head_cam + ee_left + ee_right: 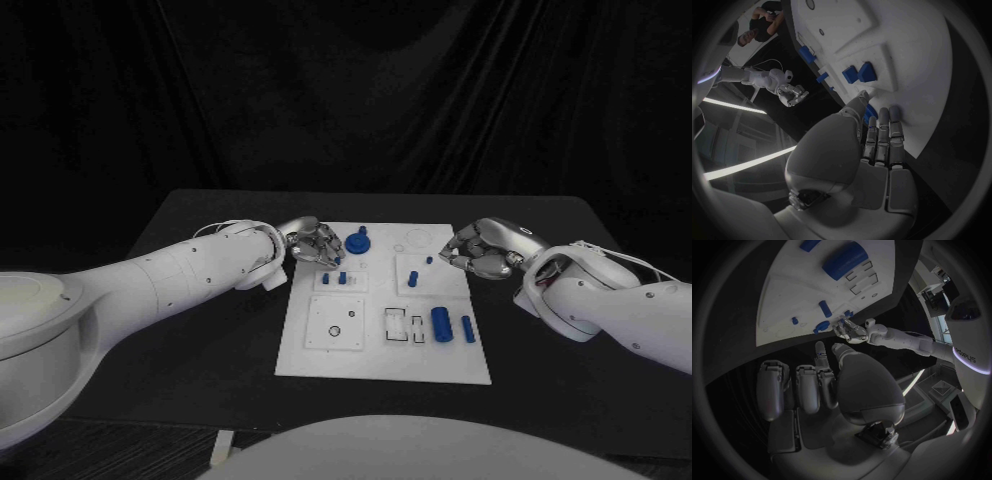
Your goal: Assemble the parts on the task board
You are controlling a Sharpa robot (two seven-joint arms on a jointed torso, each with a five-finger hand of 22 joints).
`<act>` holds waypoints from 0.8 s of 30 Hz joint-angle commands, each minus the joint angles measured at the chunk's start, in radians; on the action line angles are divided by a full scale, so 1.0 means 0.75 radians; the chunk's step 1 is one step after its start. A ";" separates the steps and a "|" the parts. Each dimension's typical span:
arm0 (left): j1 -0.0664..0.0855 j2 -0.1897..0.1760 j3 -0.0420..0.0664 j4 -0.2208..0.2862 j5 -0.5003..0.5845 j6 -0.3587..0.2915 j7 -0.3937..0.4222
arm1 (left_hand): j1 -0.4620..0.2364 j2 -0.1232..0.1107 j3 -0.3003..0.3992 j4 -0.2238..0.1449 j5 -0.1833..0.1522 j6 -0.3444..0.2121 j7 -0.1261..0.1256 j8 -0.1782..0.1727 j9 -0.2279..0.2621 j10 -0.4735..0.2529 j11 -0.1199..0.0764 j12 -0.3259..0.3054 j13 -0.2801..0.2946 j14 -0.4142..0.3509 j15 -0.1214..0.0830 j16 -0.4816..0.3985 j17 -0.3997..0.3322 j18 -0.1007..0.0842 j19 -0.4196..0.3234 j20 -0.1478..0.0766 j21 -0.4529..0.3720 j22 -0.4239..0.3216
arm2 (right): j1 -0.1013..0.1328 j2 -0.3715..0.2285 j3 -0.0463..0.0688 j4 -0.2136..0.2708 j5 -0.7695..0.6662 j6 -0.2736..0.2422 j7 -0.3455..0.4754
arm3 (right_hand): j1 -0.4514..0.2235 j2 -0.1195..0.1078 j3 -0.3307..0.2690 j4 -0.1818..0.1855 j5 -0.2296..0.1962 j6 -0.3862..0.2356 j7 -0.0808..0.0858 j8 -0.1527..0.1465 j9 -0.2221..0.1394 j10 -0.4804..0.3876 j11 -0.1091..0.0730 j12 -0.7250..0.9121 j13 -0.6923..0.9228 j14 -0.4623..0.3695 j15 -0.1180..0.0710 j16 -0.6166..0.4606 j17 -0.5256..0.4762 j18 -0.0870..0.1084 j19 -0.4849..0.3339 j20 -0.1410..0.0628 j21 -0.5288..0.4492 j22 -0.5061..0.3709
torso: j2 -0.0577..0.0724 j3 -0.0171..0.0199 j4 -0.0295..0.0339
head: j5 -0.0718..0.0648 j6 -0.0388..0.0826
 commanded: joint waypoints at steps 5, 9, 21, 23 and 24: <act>-0.014 -0.016 -0.005 0.028 -0.009 -0.043 0.048 | 0.002 -0.007 -0.005 -0.007 0.002 0.013 0.007 0.009 0.005 0.016 0.013 0.015 0.004 0.014 -0.009 -0.003 0.004 -0.028 -0.005 -0.001 0.018 0.036 | -0.003 -0.001 0.001 0.001 -0.001 0.005 -0.021 | 0.018 0.000 0.004 -0.002 -0.009 0.004 0.002 -0.007 0.001 0.140 0.004 0.005 0.351 0.099 0.005 -0.005 0.127 0.014 0.063 0.002 -0.006 0.288 | 0.000 0.0002 0.0003 | 0.001 0.000; -0.014 -0.017 -0.005 0.032 -0.009 -0.076 0.076 | 0.001 -0.008 -0.005 -0.009 0.002 0.016 0.007 0.012 0.007 0.025 0.014 0.021 0.005 0.018 -0.009 -0.003 0.005 -0.028 -0.004 -0.002 0.023 0.036 | -0.004 0.000 0.001 0.001 -0.001 0.004 -0.021 | 0.018 0.000 0.004 -0.002 -0.009 0.004 0.002 -0.007 0.001 0.140 0.004 0.005 0.351 0.099 0.005 -0.005 0.127 0.014 0.063 0.002 -0.006 0.288 | 0.000 0.0000 0.0003 | 0.000 0.000; -0.014 -0.017 -0.005 0.031 -0.009 -0.099 0.094 | -0.002 -0.003 -0.005 -0.006 0.001 0.013 0.008 0.011 0.007 0.030 0.015 0.025 0.006 0.018 -0.010 -0.005 0.005 -0.028 -0.004 -0.002 0.028 0.036 | -0.005 -0.002 0.001 0.001 -0.001 0.006 -0.023 | 0.018 0.000 0.004 -0.003 -0.009 0.004 0.001 -0.008 0.001 0.140 0.003 0.005 0.351 0.099 0.005 -0.006 0.127 0.015 0.063 0.002 -0.007 0.288 | 0.000 -0.0001 -0.0005 | -0.003 0.000; -0.014 -0.017 -0.005 0.029 -0.009 -0.103 0.096 | -0.002 -0.003 -0.005 -0.006 0.001 0.013 0.008 0.011 0.007 0.030 0.015 0.025 0.006 0.018 -0.010 -0.005 0.005 -0.028 -0.004 -0.002 0.028 0.036 | -0.005 -0.002 0.001 0.000 -0.001 0.007 -0.023 | 0.018 0.000 0.004 -0.003 -0.009 0.004 0.001 -0.008 0.001 0.140 0.003 0.005 0.351 0.099 0.005 -0.006 0.127 0.015 0.063 0.002 -0.007 0.288 | 0.000 -0.0001 -0.0005 | -0.003 0.000; -0.014 -0.017 -0.005 0.028 -0.009 -0.105 0.097 | -0.002 -0.003 -0.005 -0.006 0.001 0.013 0.008 0.011 0.007 0.030 0.015 0.025 0.006 0.018 -0.010 -0.005 0.005 -0.028 -0.004 -0.002 0.028 0.036 | -0.005 -0.002 0.001 0.000 -0.001 0.007 -0.024 | 0.018 0.000 0.004 -0.003 -0.009 0.004 0.001 -0.008 0.001 0.140 0.003 0.005 0.351 0.099 0.005 -0.006 0.127 0.015 0.063 0.002 -0.007 0.288 | 0.001 -0.0002 -0.0007 | -0.002 0.000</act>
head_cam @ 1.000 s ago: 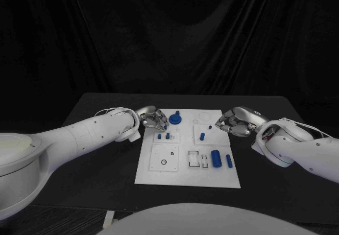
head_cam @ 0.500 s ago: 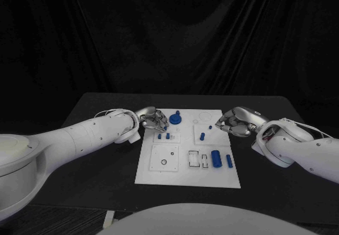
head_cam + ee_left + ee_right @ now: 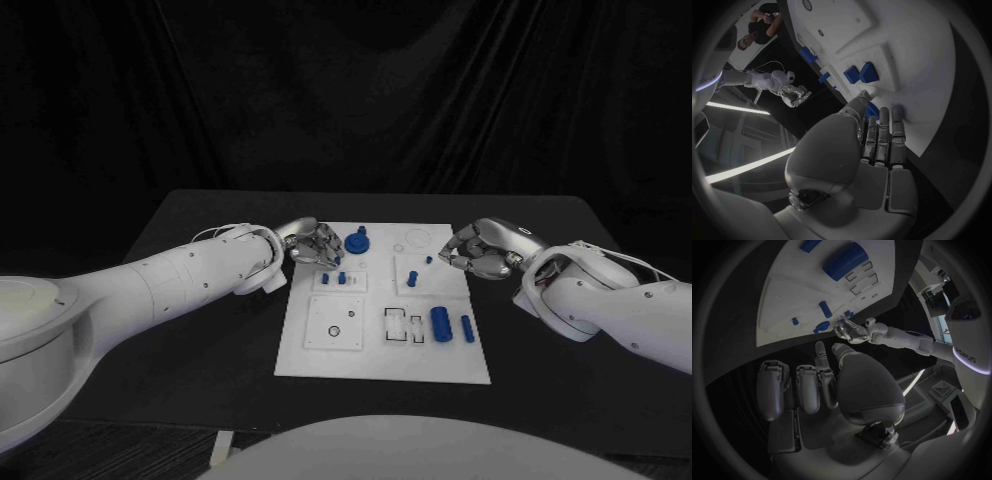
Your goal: Assemble the parts on the task board
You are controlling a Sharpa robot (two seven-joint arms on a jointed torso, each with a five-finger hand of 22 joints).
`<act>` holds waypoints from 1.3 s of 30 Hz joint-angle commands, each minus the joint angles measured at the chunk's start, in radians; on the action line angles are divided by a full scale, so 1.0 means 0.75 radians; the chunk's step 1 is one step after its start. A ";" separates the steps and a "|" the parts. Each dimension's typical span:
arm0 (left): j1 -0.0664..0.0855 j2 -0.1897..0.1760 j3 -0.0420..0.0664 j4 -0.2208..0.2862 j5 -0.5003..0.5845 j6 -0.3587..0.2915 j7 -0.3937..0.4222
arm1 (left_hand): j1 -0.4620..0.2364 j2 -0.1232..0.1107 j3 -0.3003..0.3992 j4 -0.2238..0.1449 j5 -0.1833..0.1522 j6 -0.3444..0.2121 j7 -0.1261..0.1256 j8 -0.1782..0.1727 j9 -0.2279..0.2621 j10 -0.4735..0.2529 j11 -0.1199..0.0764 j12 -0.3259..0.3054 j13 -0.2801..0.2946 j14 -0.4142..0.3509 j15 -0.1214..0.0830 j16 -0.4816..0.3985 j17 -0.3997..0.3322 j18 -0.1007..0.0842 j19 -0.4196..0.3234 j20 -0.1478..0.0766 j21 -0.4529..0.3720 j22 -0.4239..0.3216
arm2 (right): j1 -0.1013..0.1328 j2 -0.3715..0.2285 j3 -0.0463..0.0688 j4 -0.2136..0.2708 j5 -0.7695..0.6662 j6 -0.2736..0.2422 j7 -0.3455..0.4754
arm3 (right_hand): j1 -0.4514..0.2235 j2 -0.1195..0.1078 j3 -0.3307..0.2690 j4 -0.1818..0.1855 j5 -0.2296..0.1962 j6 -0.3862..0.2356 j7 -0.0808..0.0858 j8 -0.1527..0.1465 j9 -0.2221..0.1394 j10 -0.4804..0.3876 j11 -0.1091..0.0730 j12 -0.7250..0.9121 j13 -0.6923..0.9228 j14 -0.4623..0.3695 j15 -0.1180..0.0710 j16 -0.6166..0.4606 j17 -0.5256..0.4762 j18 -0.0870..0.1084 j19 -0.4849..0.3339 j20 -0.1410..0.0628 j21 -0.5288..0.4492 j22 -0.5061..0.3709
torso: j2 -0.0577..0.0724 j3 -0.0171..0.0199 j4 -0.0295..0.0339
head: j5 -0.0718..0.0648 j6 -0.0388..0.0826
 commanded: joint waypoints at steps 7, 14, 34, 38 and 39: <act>-0.002 0.004 0.001 -0.006 -0.002 -0.030 0.031 | -0.004 -0.001 -0.001 -0.002 0.000 0.003 -0.001 0.005 0.001 0.009 0.003 0.010 0.002 0.008 0.000 -0.005 0.002 0.014 -0.004 -0.003 0.008 0.039 | -0.004 0.000 0.001 0.000 -0.001 0.009 -0.025 | 0.018 0.000 0.004 -0.003 -0.009 0.004 0.001 -0.008 0.001 0.140 0.003 0.005 0.350 0.099 0.005 -0.006 0.127 0.015 0.063 0.002 -0.007 0.288 | 0.000 0.0002 -0.0003 | 0.002 0.000; -0.002 0.008 0.001 -0.012 -0.002 -0.019 0.024 | -0.005 0.000 -0.001 -0.001 0.000 0.002 -0.001 0.004 0.001 0.009 0.003 0.010 0.002 0.008 0.000 -0.006 0.002 0.014 -0.004 -0.003 0.009 0.039 | -0.004 0.001 0.001 -0.002 -0.001 0.014 -0.028 | 0.018 0.000 0.004 -0.003 -0.009 0.004 0.001 -0.008 0.001 0.140 0.003 0.005 0.350 0.099 0.005 -0.006 0.127 0.015 0.063 0.002 -0.007 0.288 | 0.000 -0.0001 0.0003 | 0.000 0.000; -0.003 0.030 0.001 -0.029 -0.002 -0.001 0.019 | -0.006 0.005 0.000 0.001 -0.013 -0.003 -0.002 0.003 0.001 0.009 0.002 0.011 0.001 0.004 -0.002 -0.011 0.001 0.014 -0.007 -0.003 0.013 0.038 | -0.007 0.003 0.001 -0.007 -0.001 0.018 -0.032 | 0.019 -0.001 0.005 -0.004 -0.010 0.004 0.001 -0.009 0.001 0.140 0.003 0.005 0.350 0.099 0.005 -0.006 0.126 0.015 0.062 0.002 -0.008 0.288 | 0.000 0.0001 -0.0008 | 0.002 0.000; -0.003 0.035 0.001 -0.033 -0.002 -0.001 0.021 | -0.006 0.006 0.001 0.001 -0.015 -0.003 -0.002 0.003 0.001 0.009 0.002 0.011 0.000 0.004 -0.002 -0.011 0.001 0.014 -0.008 -0.003 0.014 0.038 | -0.007 0.003 0.001 -0.006 -0.001 0.018 -0.032 | 0.020 -0.001 0.005 -0.005 -0.009 0.003 0.001 -0.010 0.001 0.140 0.003 0.005 0.350 0.098 0.005 -0.006 0.125 0.015 0.062 0.002 -0.009 0.288 | 0.000 0.0002 -0.0003 | 0.001 0.000; -0.003 0.036 0.001 -0.034 -0.002 -0.001 0.021 | -0.006 0.006 0.001 0.001 -0.015 -0.003 -0.002 0.003 0.001 0.009 0.002 0.011 0.000 0.004 -0.002 -0.011 0.001 0.014 -0.008 -0.003 0.014 0.038 | -0.007 0.003 0.001 -0.006 -0.001 0.018 -0.032 | 0.020 -0.001 0.005 -0.005 -0.009 0.003 0.001 -0.010 0.001 0.140 0.003 0.005 0.350 0.098 0.005 -0.006 0.125 0.015 0.062 0.002 -0.009 0.288 | 0.000 0.0001 -0.0004 | 0.000 0.000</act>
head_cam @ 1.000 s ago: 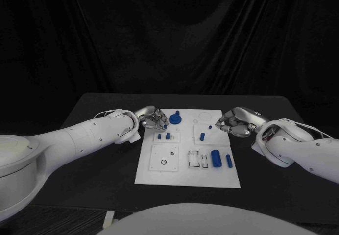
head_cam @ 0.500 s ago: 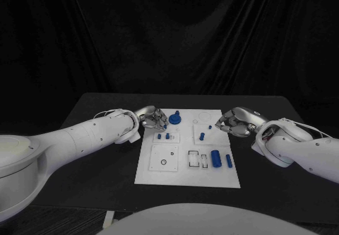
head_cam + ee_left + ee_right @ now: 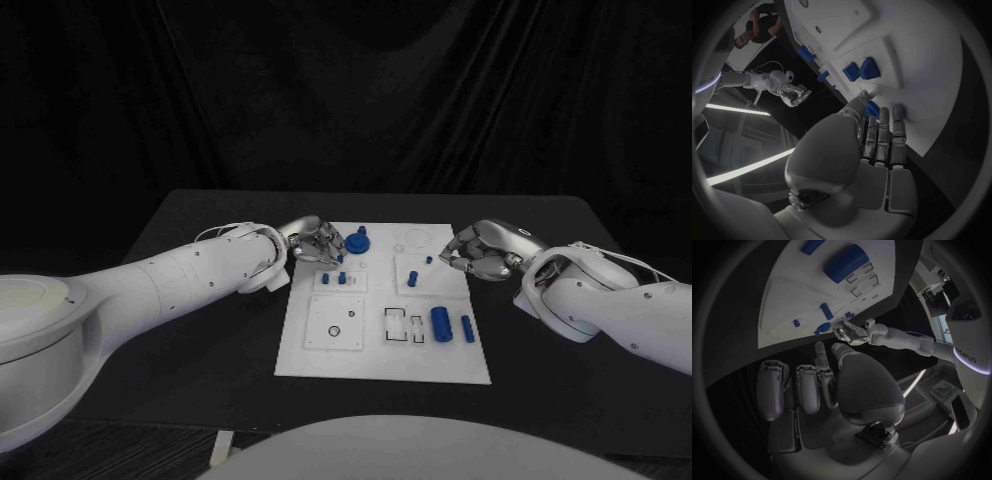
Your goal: Assemble the parts on the task board
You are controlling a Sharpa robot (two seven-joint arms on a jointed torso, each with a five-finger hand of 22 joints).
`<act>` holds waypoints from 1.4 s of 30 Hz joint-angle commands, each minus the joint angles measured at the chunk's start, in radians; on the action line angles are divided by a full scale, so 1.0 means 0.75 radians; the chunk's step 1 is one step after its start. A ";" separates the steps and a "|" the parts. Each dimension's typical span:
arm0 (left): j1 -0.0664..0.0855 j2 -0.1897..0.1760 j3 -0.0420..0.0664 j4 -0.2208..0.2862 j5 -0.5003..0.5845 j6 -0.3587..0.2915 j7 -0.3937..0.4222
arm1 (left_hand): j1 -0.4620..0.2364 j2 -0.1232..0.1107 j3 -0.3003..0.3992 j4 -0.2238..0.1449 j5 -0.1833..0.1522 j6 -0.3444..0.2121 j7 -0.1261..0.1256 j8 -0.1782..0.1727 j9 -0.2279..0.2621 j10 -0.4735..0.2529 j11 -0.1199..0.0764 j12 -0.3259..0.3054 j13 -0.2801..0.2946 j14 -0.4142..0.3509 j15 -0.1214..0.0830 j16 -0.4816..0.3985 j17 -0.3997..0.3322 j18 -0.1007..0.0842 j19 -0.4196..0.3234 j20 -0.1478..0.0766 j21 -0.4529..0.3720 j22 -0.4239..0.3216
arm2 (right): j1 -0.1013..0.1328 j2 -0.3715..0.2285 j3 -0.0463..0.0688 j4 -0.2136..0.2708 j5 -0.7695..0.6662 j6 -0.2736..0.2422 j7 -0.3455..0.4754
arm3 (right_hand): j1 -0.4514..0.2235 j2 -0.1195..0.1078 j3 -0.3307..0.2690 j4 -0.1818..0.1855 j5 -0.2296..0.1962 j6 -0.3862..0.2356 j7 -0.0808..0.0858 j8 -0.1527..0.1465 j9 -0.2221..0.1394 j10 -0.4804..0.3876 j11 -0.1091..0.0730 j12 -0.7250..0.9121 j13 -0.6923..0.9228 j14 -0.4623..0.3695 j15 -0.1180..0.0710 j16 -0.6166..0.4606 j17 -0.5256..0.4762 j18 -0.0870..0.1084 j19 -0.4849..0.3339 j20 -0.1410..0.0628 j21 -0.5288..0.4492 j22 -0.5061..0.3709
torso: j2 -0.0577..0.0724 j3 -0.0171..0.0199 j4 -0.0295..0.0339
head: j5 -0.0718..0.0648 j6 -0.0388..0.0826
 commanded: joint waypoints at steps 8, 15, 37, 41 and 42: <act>-0.004 0.008 0.001 -0.011 0.001 0.015 0.008 | -0.002 0.009 0.003 -0.001 -0.010 -0.004 -0.003 0.004 0.002 0.008 0.001 0.006 0.000 0.003 -0.004 -0.008 0.001 0.015 -0.009 -0.004 0.010 0.037 | -0.003 -0.002 0.001 0.001 -0.002 0.009 -0.024 | 0.009 0.000 0.005 -0.005 -0.004 0.003 0.001 -0.005 0.001 0.140 0.003 0.005 0.351 0.098 0.005 -0.006 0.125 0.015 0.062 0.002 -0.009 0.288 | 0.000 -0.0001 -0.0002 | -0.001 0.000; -0.005 0.008 0.001 -0.016 0.001 0.023 -0.008 | 0.000 0.009 0.004 -0.002 -0.009 -0.004 -0.003 0.004 0.003 0.008 0.001 0.006 0.000 0.003 -0.004 -0.009 0.001 0.015 -0.010 -0.004 0.011 0.037 | -0.003 -0.003 0.001 0.001 -0.002 0.009 -0.024 | 0.009 0.000 0.005 -0.005 -0.004 0.003 0.001 -0.005 0.001 0.140 0.003 0.005 0.351 0.098 0.005 -0.006 0.125 0.015 0.062 0.002 -0.009 0.288 | 0.000 0.0001 0.0000 | -0.001 0.000; -0.015 0.012 0.001 -0.027 0.001 0.046 -0.021 | 0.003 0.009 0.004 -0.004 -0.008 -0.004 -0.003 0.005 0.003 0.007 0.001 0.005 -0.001 0.002 -0.006 -0.011 0.001 0.015 -0.012 -0.005 0.014 0.038 | -0.004 0.004 0.001 -0.001 -0.002 0.017 -0.029 | 0.010 0.000 0.006 -0.006 -0.004 -0.001 0.001 -0.008 0.000 0.140 0.003 0.005 0.351 0.098 0.004 -0.008 0.122 0.016 0.061 0.002 -0.011 0.287 | 0.000 0.0001 0.0012 | 0.000 0.000; -0.021 0.016 0.001 -0.032 0.001 0.048 -0.021 | 0.004 0.008 0.004 -0.005 -0.007 -0.006 -0.003 0.005 0.003 0.006 0.001 0.005 -0.001 0.001 -0.006 -0.012 0.001 0.015 -0.013 -0.005 0.015 0.038 | -0.004 0.003 0.001 0.000 -0.002 0.019 -0.031 | 0.010 0.000 0.006 -0.006 -0.004 -0.001 0.001 -0.008 0.000 0.140 0.003 0.005 0.351 0.098 0.004 -0.008 0.122 0.016 0.061 0.002 -0.011 0.287 | 0.000 0.0001 0.0009 | 0.002 0.000; -0.022 0.016 0.001 -0.032 0.001 0.048 -0.022 | 0.004 0.008 0.004 -0.005 -0.007 -0.006 -0.003 0.005 0.003 0.006 0.001 0.005 -0.001 0.001 -0.006 -0.012 0.001 0.015 -0.013 -0.005 0.015 0.038 | -0.004 0.002 0.001 0.000 -0.002 0.019 -0.031 | 0.010 0.000 0.006 -0.006 -0.004 -0.001 0.001 -0.008 0.000 0.140 0.003 0.005 0.351 0.098 0.004 -0.008 0.122 0.016 0.061 0.002 -0.011 0.287 | 0.000 0.0001 0.0009 | 0.002 0.000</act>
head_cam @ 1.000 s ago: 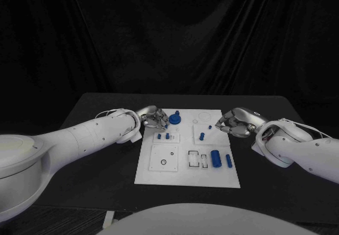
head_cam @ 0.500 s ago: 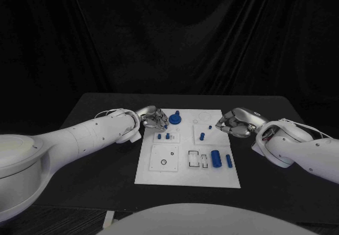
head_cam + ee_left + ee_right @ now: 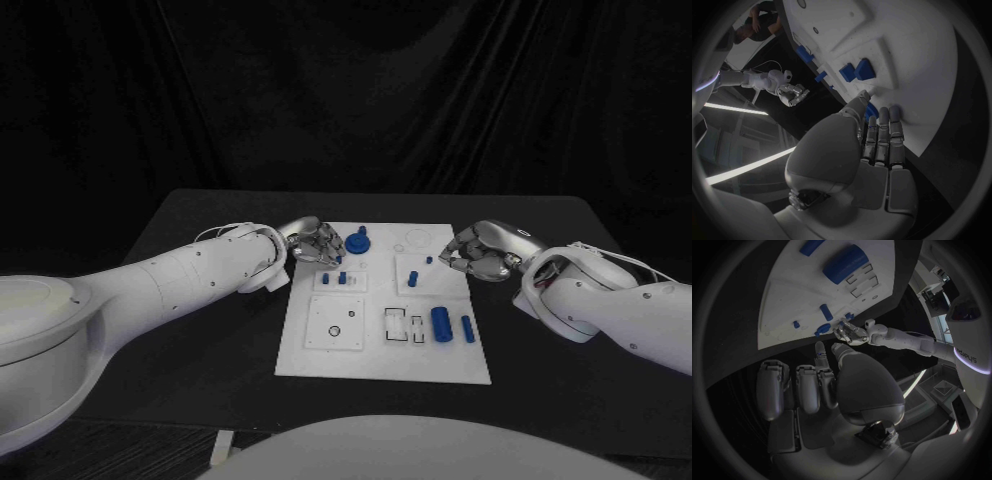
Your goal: Assemble the parts on the task board
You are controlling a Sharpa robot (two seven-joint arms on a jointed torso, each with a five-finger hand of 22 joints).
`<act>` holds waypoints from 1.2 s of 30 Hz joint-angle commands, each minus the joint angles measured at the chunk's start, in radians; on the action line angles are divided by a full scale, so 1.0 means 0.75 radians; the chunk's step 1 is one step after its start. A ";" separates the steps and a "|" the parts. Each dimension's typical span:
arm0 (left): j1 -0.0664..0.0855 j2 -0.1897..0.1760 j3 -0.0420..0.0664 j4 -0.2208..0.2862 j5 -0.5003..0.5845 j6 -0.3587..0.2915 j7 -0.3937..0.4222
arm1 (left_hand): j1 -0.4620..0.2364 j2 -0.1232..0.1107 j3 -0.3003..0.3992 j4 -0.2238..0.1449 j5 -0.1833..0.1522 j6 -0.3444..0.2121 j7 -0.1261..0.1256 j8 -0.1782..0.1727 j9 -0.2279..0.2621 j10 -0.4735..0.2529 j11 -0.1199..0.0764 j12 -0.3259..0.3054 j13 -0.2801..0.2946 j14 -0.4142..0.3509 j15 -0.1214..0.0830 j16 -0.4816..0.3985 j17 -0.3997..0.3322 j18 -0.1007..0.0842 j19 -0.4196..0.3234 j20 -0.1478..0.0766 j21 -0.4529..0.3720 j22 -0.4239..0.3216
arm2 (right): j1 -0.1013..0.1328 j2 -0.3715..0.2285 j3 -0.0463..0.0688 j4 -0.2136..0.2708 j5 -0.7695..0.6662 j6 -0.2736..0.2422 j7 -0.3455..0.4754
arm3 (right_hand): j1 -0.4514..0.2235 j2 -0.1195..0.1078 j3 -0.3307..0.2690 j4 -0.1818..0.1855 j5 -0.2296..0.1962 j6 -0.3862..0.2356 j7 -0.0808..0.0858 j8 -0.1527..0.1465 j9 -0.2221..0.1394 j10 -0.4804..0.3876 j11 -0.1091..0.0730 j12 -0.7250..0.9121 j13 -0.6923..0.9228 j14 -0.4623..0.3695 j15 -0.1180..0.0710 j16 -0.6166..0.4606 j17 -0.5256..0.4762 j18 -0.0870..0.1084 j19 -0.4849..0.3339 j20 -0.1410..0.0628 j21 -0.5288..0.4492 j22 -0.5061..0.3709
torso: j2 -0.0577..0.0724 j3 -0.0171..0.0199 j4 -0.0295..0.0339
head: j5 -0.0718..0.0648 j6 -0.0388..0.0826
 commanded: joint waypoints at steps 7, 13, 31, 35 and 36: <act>-0.017 -0.002 -0.004 -0.002 -0.001 0.033 -0.016 | 0.005 0.007 0.005 -0.006 -0.001 -0.009 -0.003 0.004 0.000 0.006 0.001 0.005 -0.001 0.001 -0.006 -0.008 0.001 -0.016 -0.009 0.000 0.006 0.033 | -0.003 -0.002 0.001 0.001 -0.002 0.010 -0.025 | 0.010 0.000 0.002 -0.003 -0.004 -0.001 0.001 -0.008 0.000 0.140 0.003 0.005 0.351 0.098 0.004 -0.008 0.122 0.016 0.061 0.002 -0.002 0.286 | 0.001 -0.0005 -0.0004 | 0.000 0.000; -0.018 -0.005 -0.004 0.000 -0.001 0.038 -0.020 | 0.004 0.003 0.002 -0.007 -0.001 -0.022 -0.003 -0.003 -0.002 0.003 0.002 0.004 -0.003 -0.001 -0.006 -0.012 0.001 -0.016 -0.013 0.000 0.009 0.033 | -0.004 0.000 0.001 0.000 -0.002 0.011 -0.025 | 0.010 0.000 0.002 -0.003 -0.004 -0.001 0.001 -0.008 0.000 0.140 0.003 0.005 0.351 0.098 0.004 -0.008 0.122 0.016 0.061 0.002 -0.002 0.286 | 0.000 0.0000 -0.0008 | 0.002 0.000; -0.019 -0.008 -0.004 -0.004 -0.001 0.064 -0.031 | -0.033 -0.049 -0.047 0.005 -0.065 -0.398 -0.059 -0.020 -0.051 -0.087 0.025 0.008 0.000 -0.066 -0.003 -0.041 0.018 -0.015 -0.056 0.012 -0.009 0.023 | -0.004 -0.002 0.001 0.001 -0.002 0.009 -0.026 | 0.016 -0.002 0.004 -0.009 -0.003 -0.002 0.000 -0.010 0.000 0.140 0.002 0.005 0.351 0.098 0.004 -0.008 0.122 0.016 0.061 0.001 -0.003 0.286 | 0.000 0.0000 -0.0007 | 0.001 0.000; -0.019 -0.010 -0.004 -0.005 -0.001 0.060 -0.030 | -0.039 -0.056 -0.056 0.014 -0.080 -0.448 -0.074 -0.019 -0.049 -0.104 0.037 0.013 0.003 -0.081 0.002 -0.040 0.024 -0.014 -0.061 0.016 -0.020 0.022 | -0.004 -0.002 0.001 0.001 -0.002 0.008 -0.026 | 0.016 -0.002 0.004 -0.009 -0.003 -0.002 0.000 -0.010 0.000 0.140 0.002 0.005 0.351 0.098 0.004 -0.008 0.122 0.016 0.061 0.001 -0.003 0.286 | 0.000 -0.0002 -0.0009 | 0.002 0.000; -0.019 -0.011 -0.004 -0.005 -0.001 0.060 -0.030 | -0.042 -0.060 -0.059 0.017 -0.086 -0.463 -0.079 -0.018 -0.047 -0.111 0.041 0.014 0.003 -0.088 0.004 -0.040 0.026 -0.013 -0.062 0.018 -0.024 0.022 | -0.004 -0.002 0.001 0.001 -0.002 0.009 -0.026 | 0.016 -0.002 0.004 -0.009 -0.003 -0.002 0.000 -0.010 0.000 0.140 0.002 0.005 0.351 0.098 0.004 -0.008 0.122 0.016 0.061 0.001 -0.003 0.286 | 0.000 -0.0001 -0.0009 | 0.002 0.000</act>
